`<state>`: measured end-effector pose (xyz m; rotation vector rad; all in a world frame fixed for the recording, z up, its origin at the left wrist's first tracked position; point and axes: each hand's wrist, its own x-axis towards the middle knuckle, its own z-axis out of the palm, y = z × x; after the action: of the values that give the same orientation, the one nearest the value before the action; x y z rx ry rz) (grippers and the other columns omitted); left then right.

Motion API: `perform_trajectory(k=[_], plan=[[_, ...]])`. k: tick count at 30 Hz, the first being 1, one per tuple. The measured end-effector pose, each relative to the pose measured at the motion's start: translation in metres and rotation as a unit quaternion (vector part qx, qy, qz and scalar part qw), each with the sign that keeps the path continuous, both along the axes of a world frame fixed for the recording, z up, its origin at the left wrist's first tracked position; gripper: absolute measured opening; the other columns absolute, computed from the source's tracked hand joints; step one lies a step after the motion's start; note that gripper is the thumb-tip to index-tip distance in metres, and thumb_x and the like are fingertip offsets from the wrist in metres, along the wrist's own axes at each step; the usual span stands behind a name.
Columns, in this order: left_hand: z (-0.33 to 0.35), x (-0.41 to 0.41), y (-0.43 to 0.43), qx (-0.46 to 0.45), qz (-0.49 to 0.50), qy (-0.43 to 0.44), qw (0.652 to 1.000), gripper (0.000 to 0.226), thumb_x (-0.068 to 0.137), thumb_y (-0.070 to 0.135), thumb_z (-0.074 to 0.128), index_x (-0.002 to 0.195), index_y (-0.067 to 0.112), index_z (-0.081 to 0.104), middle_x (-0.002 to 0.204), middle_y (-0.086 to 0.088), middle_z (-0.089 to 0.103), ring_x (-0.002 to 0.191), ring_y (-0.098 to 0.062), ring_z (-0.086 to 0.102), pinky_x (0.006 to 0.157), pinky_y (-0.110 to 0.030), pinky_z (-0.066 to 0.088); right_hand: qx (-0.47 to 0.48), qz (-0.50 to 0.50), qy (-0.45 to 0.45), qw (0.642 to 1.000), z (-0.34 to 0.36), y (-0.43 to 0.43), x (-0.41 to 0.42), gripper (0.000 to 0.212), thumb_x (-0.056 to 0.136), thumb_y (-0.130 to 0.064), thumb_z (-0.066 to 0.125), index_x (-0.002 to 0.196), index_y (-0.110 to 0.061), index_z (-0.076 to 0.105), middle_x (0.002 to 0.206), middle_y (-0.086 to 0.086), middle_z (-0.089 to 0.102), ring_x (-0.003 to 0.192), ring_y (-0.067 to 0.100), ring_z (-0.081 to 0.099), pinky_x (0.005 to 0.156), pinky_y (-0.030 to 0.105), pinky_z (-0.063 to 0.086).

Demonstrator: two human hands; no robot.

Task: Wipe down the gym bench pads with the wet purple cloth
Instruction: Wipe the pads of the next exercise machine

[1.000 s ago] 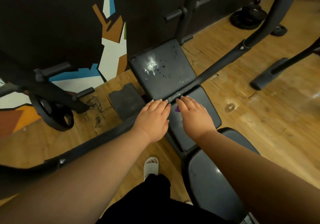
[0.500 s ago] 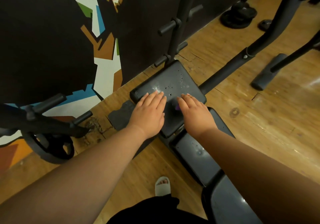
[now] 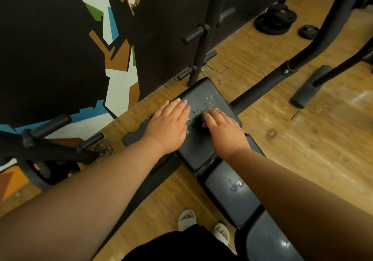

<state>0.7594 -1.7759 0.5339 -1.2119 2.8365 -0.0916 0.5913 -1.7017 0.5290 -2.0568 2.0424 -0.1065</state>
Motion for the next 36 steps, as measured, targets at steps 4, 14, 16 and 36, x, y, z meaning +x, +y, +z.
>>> perform_trajectory(k=[4, 14, 16, 36], plan=[[0.004, 0.004, 0.01, -0.002, 0.015, 0.0, 1.0, 0.057, 0.101, 0.032, 0.032, 0.153, 0.013, 0.02, 0.161, -0.005, 0.016, 0.149, -0.02, 0.007, 0.117, -0.033, -0.007, -0.008, 0.003, -0.011, 1.0, 0.0, -0.002, -0.007, 0.059, 0.098, -0.008, 0.036, 0.153, -0.014, 0.016, 0.161, 0.007, 0.014, 0.149, 0.024, 0.008, 0.117, 0.034, 0.012], [0.006, 0.008, -0.018, -0.001, 0.038, 0.017, 0.999, 0.056, 0.102, 0.033, 0.031, 0.154, 0.014, 0.02, 0.161, -0.003, 0.017, 0.149, -0.019, 0.009, 0.12, -0.034, 0.0, -0.03, 0.0, -0.01, 1.0, 0.003, -0.035, -0.007, 0.058, 0.1, -0.008, 0.032, 0.154, -0.015, 0.015, 0.162, 0.006, 0.012, 0.149, 0.023, 0.008, 0.118, 0.033, 0.011], [0.005, 0.01, -0.031, 0.019, 0.04, 0.02, 0.999, 0.055, 0.103, 0.034, 0.029, 0.154, 0.015, 0.019, 0.16, -0.002, 0.019, 0.148, -0.018, 0.011, 0.119, -0.033, 0.003, -0.031, -0.008, -0.014, 0.999, 0.004, -0.047, -0.004, 0.059, 0.099, -0.007, 0.033, 0.154, -0.014, 0.014, 0.162, 0.006, 0.012, 0.149, 0.023, 0.007, 0.118, 0.033, 0.01], [-0.024, 0.015, -0.086, 0.151, -0.051, 0.138, 0.978, 0.063, 0.093, 0.043, 0.034, 0.146, 0.008, 0.039, 0.149, -0.006, 0.042, 0.139, -0.022, 0.035, 0.113, -0.038, 0.032, -0.318, -0.107, -0.13, 0.933, -0.04, -0.105, -0.024, 0.027, 0.093, -0.012, 0.057, 0.116, 0.0, 0.065, 0.1, 0.019, 0.06, 0.088, 0.036, 0.057, 0.08, 0.037, 0.049]])
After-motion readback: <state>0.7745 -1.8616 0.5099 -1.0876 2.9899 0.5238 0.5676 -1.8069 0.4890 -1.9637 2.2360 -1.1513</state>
